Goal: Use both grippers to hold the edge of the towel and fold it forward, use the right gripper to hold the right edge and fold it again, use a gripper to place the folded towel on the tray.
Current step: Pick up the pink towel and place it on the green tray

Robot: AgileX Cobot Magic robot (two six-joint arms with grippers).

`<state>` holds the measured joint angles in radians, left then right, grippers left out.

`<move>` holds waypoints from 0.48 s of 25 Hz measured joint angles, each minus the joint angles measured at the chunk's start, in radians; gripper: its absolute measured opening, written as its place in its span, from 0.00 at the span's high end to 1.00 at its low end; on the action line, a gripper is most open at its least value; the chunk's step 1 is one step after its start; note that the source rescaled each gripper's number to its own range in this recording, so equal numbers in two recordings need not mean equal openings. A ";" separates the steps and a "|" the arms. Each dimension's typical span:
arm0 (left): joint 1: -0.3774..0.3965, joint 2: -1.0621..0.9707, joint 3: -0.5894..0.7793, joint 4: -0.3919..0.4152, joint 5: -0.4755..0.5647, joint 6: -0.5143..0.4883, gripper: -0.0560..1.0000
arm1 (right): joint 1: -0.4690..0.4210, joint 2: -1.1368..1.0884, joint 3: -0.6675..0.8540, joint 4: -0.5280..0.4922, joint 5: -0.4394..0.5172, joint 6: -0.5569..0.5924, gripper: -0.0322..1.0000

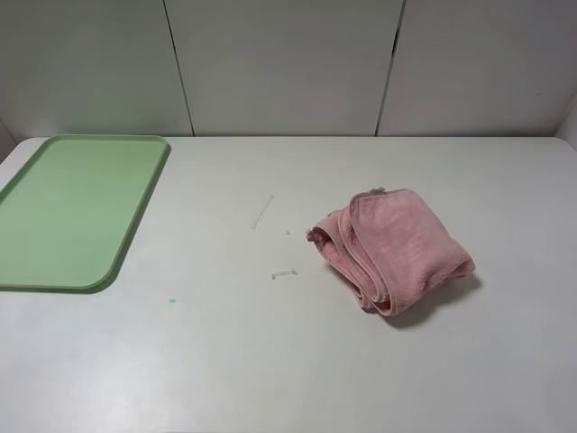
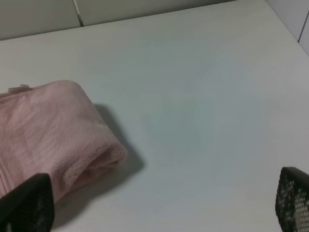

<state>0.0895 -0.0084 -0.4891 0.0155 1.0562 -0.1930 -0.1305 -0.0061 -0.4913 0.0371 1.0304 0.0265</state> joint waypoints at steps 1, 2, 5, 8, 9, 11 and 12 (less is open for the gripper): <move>0.000 0.000 0.000 0.000 0.000 0.000 0.00 | 0.000 0.000 0.000 0.000 0.000 0.000 0.00; 0.000 0.000 0.000 0.000 0.000 0.000 0.00 | 0.000 0.000 0.000 0.000 0.000 0.000 0.00; 0.000 0.000 0.000 0.000 0.000 0.000 0.00 | 0.000 0.000 0.000 0.000 0.000 0.000 0.00; 0.000 0.000 0.000 0.000 0.000 0.000 0.00 | 0.000 0.000 0.000 0.000 0.000 0.000 0.00; 0.000 0.000 0.000 0.000 0.000 0.000 0.00 | 0.000 0.000 0.000 0.000 0.000 0.000 0.00; 0.000 0.000 0.000 0.000 0.000 0.000 0.00 | 0.000 0.000 0.000 0.000 0.000 0.000 0.00; 0.000 0.000 0.000 0.000 0.000 0.000 0.00 | 0.000 0.000 0.000 0.000 0.000 0.000 0.00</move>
<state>0.0895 -0.0084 -0.4891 0.0155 1.0562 -0.1930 -0.1305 -0.0061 -0.4913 0.0371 1.0304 0.0265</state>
